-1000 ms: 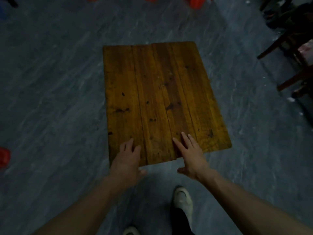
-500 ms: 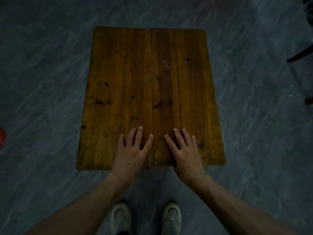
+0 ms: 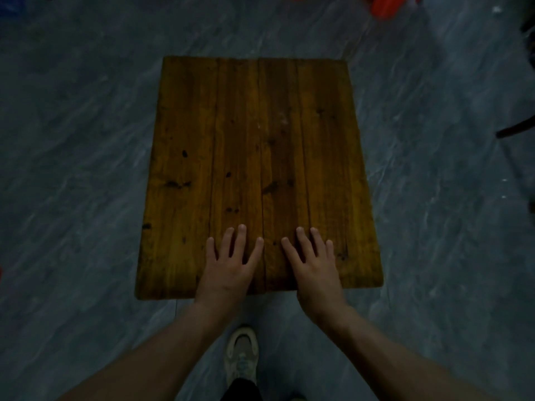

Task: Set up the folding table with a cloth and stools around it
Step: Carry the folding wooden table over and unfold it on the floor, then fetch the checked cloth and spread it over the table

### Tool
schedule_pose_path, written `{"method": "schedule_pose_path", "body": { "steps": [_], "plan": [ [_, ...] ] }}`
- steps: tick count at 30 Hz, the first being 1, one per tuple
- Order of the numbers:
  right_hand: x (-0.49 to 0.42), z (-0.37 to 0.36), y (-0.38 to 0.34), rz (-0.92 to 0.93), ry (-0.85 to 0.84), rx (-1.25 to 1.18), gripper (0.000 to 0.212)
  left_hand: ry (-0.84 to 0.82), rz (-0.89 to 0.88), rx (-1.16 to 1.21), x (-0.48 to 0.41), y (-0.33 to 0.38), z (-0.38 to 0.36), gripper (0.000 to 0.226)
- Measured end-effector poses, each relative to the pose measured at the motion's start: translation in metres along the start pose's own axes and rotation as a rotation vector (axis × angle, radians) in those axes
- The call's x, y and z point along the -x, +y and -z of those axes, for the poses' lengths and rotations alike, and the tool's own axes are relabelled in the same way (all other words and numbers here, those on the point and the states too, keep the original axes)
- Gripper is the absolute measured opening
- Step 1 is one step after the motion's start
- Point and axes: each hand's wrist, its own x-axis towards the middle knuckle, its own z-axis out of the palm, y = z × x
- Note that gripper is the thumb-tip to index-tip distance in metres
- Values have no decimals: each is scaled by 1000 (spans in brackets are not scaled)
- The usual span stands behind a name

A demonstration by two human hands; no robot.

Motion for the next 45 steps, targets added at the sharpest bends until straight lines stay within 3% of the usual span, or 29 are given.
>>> {"method": "schedule_pose_path", "body": {
  "steps": [6,9,11,15,21,28,36,45],
  "plan": [
    [1,3,12,52,-70,-12,120,-93,53,-43,-1,7,-5,113],
    [2,29,24,73,-104,-143,117,-135,113,61,-2,10,13,128],
    [13,62,30,22,11,-251,110,-60,244,203,3,11,38,131],
    [42,145,60,-27,138,-281,97,118,468,338,22,19,117,115],
    [104,292,105,-27,264,-243,90,250,373,275,72,65,270,90],
    [196,420,131,-22,359,-227,84,379,363,291,148,97,393,83],
    [262,468,116,-93,262,-362,87,440,375,388,208,123,452,78],
    [252,514,86,-94,431,-359,85,528,278,349,205,104,491,77]
  ]
}}
